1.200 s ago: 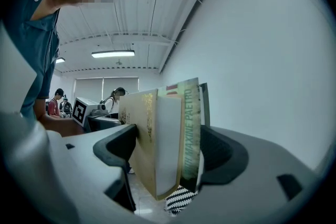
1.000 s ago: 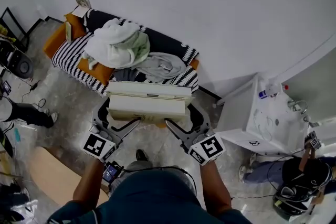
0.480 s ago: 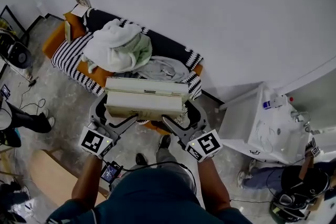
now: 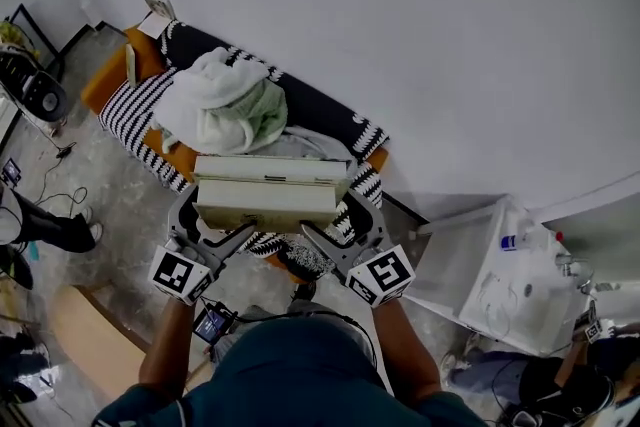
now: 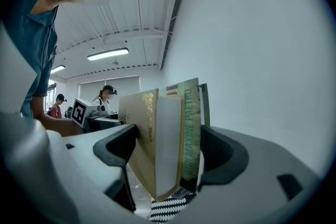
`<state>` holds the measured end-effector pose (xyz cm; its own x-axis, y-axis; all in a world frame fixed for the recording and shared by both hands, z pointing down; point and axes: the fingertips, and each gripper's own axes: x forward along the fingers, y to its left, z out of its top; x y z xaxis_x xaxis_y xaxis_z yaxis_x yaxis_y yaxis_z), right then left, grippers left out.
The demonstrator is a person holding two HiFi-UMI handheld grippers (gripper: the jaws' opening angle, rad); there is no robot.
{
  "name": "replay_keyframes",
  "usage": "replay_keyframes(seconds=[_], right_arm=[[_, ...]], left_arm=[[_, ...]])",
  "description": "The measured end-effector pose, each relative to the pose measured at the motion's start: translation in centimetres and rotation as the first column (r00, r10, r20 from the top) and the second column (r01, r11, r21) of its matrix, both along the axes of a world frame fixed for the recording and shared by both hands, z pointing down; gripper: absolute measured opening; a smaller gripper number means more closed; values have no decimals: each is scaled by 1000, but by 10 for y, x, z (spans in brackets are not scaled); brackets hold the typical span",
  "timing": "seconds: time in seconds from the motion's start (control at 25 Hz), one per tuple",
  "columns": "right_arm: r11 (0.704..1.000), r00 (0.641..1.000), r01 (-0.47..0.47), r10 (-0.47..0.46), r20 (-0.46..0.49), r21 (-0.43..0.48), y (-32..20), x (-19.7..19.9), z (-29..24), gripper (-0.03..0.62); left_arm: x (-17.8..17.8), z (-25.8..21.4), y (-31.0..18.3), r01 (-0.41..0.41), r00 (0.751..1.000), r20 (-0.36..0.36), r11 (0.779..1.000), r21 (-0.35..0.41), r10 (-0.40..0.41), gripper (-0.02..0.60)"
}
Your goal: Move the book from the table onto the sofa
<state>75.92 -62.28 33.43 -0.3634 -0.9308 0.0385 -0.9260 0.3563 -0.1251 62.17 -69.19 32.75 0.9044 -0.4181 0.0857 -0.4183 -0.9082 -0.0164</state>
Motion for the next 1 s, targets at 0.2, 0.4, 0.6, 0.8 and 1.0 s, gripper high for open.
replay_keyframes(seconds=[0.2,0.4,0.6,0.8,1.0], right_arm=[[1000,1000,27,-27,1,2,-38,24,8,394],[998,998,54,-54,20,-27,-58,27,21,394],[998,999,40,-39,23,-44,-87,40,39,394],[995,999,9,-5,46,-95,-117,39,69,394],[990,998,3,5,56,-143,-142,33,106,396]], left_arm=[[22,7,-35,28,1000,2,1000,7,-28,483],[22,23,-52,52,999,16,998,-25,-51,483],[34,45,-84,51,998,48,997,-58,-48,483],[38,72,-117,5,999,51,996,-84,-1,483],[31,111,-143,4,997,80,989,-149,7,483]])
